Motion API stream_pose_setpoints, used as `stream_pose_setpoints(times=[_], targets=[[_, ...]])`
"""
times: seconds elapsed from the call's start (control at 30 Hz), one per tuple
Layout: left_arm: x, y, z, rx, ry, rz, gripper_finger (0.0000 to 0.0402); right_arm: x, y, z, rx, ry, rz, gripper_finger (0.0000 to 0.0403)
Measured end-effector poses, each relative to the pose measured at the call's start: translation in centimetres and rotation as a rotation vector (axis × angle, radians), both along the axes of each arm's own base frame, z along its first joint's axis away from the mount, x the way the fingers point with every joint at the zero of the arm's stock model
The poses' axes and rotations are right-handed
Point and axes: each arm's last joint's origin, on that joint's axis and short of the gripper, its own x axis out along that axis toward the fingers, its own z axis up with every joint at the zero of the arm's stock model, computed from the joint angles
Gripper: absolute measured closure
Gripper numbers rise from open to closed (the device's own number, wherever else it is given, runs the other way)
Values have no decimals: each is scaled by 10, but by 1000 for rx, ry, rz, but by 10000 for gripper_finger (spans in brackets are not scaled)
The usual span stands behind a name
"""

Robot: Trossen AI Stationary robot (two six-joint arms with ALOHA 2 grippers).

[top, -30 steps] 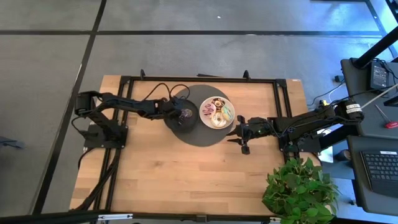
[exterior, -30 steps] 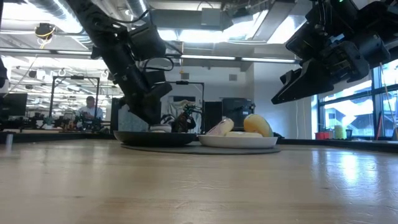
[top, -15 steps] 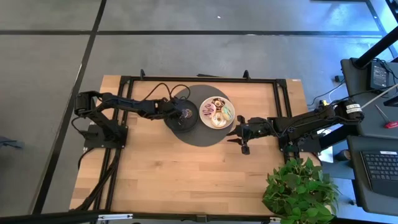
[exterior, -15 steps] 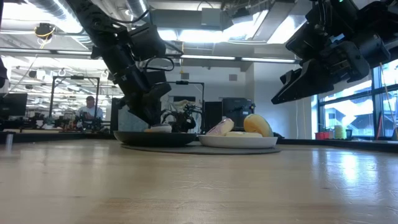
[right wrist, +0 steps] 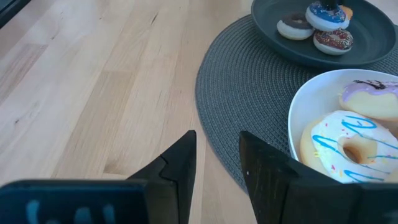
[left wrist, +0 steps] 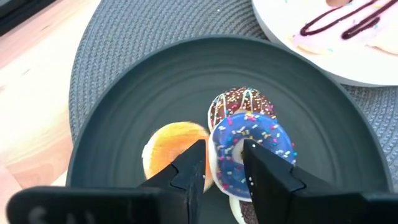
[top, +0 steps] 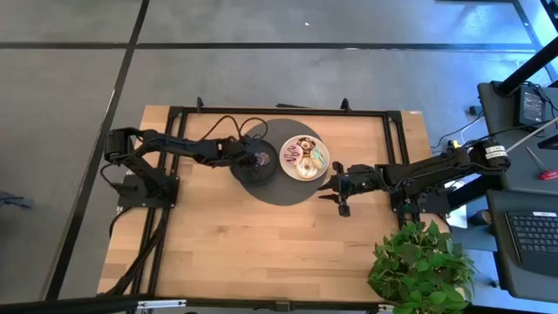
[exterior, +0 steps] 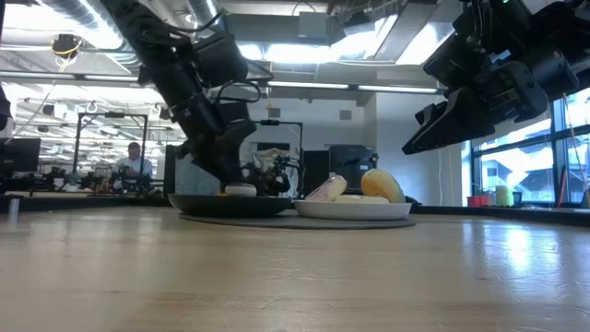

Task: Pick & Place donuts
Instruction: Put the small blue donut on the black plate, then return to Home Position

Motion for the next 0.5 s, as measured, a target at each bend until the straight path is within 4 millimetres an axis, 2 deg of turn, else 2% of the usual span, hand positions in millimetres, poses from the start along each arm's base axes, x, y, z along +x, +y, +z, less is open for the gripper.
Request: stream_pose_setpoints(times=[0.2, 0.33, 0.5], targets=[[0, 0, 2, -1, 6, -2, 292, 0, 0, 0, 0, 0, 0, 279], [-9, 2, 7, -11, 52, 12, 294, 0, 0, 0, 0, 1, 0, 279], [-30, 0, 33, 19, 60, 49, 298, 0, 0, 0, 0, 2, 0, 279]])
